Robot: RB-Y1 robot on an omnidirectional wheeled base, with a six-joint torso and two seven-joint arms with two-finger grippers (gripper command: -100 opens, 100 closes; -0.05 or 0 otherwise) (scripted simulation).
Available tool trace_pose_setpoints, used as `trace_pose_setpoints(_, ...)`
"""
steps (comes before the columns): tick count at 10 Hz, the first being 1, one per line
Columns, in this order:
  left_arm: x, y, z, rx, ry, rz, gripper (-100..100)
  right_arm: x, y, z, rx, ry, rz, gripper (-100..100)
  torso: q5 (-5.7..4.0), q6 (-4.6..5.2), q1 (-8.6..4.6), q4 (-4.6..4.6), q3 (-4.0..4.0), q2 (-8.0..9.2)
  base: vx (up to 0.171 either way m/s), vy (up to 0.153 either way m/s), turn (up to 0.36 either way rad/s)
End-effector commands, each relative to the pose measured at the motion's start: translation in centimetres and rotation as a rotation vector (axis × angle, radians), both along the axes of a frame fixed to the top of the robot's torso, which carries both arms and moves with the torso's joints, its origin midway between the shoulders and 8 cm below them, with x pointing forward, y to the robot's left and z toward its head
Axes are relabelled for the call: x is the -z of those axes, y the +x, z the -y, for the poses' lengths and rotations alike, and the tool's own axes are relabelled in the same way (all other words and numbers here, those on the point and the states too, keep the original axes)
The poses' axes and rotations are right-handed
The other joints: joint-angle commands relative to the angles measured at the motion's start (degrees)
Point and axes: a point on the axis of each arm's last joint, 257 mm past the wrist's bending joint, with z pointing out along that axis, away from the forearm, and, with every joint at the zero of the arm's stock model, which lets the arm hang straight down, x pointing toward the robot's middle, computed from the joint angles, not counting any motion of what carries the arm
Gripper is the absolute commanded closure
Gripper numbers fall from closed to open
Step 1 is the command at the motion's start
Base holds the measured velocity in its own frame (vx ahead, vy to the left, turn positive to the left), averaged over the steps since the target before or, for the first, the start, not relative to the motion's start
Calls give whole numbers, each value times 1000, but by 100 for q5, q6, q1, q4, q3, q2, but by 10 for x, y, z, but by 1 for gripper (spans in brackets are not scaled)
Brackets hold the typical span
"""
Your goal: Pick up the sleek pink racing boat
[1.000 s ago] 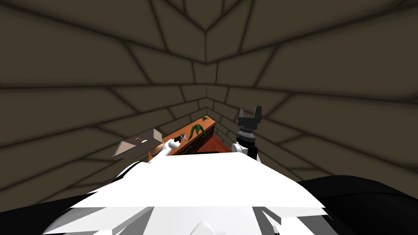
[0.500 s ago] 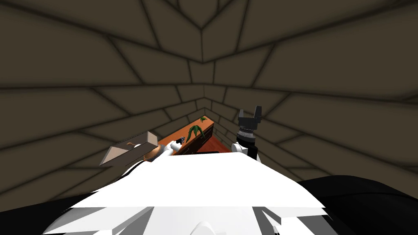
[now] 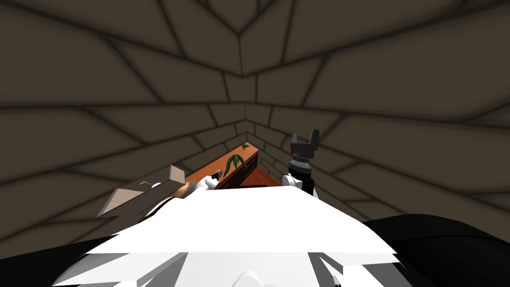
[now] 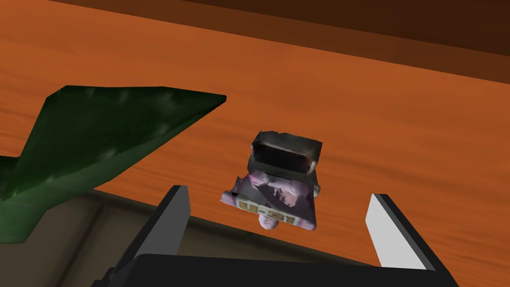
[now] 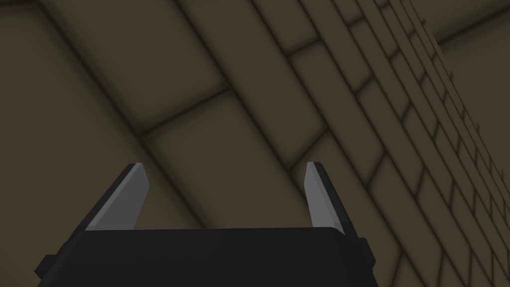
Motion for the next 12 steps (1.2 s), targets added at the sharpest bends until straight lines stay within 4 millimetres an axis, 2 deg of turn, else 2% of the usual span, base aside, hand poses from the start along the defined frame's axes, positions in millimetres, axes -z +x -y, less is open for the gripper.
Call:
trace_pose_setpoints(1, 1, -9, -8, -7, -5, 18, -100, 0, 0, 0, 0, 0, 0, 0, 0, 0, 0, 0, 0, 0, 72, -68, -60)
trace_pose_setpoints(2, 6, -31, -29, -36, 1, 11, -100, 0, 0, 0, 0, 0, 0, 0, 0, -2, 3, 0, -1, 0, 72, -68, -124)
trace_pose_setpoints(3, 5, -29, -27, -31, -3, 18, -100, 0, 0, 0, 0, 0, 0, 0, 1, 0, 2, -1, -1, -1, 54, -48, -77)
trace_pose_setpoints(4, 8, -50, -48, -62, 5, 9, -100, 0, 0, 0, 0, 0, 0, 0, 1, -2, 9, 1, 2, 5, 52, -51, -151)
trace_pose_setpoints(5, 8, -49, -46, -54, -1, 19, -100, 0, 0, 0, 0, 0, 0, 0, 2, -1, 9, 1, 3, 7, 44, -40, -72)
trace_pose_setpoints(6, 12, -73, -66, -84, 5, 7, -100, 0, 0, 0, 0, 0, 0, 0, 7, 2, 25, 1, 0, 1, 58, -54, -168)
trace_pose_setpoints(7, 13, -75, -66, -83, 2, 6, -100, 0, 0, 0, 0, 0, 0, 0, 10, 6, 30, 0, -5, -9, 48, -47, -67)
trace_pose_setpoints(8, 18, -89, -69, -93, 5, -18, -100, 0, 0, 0, 0, 0, 0, 0, 16, 5, 43, -2, -8, -13, 23, -19, 6)
trace_pose_setpoints(9, 20, -93, -71, -97, 6, -26, -100, 0, 0, 0, 0, 0, 0, 0, 23, -1, 56, -6, -7, -6, 0, 0, 0)
trace_pose_setpoints(10, 11, -70, -64, -76, 0, 19, -100, 0, 0, 0, 0, 0, 0, 0, 27, -5, 69, -7, -3, 3, -9, 8, 15)
trace_pose_setpoints(12, 11, -70, -64, -76, 0, 19, -100, 0, 0, 0, 0, 0, 0, 0, 29, -4, 75, -6, -1, 6, -3, 3, -4)
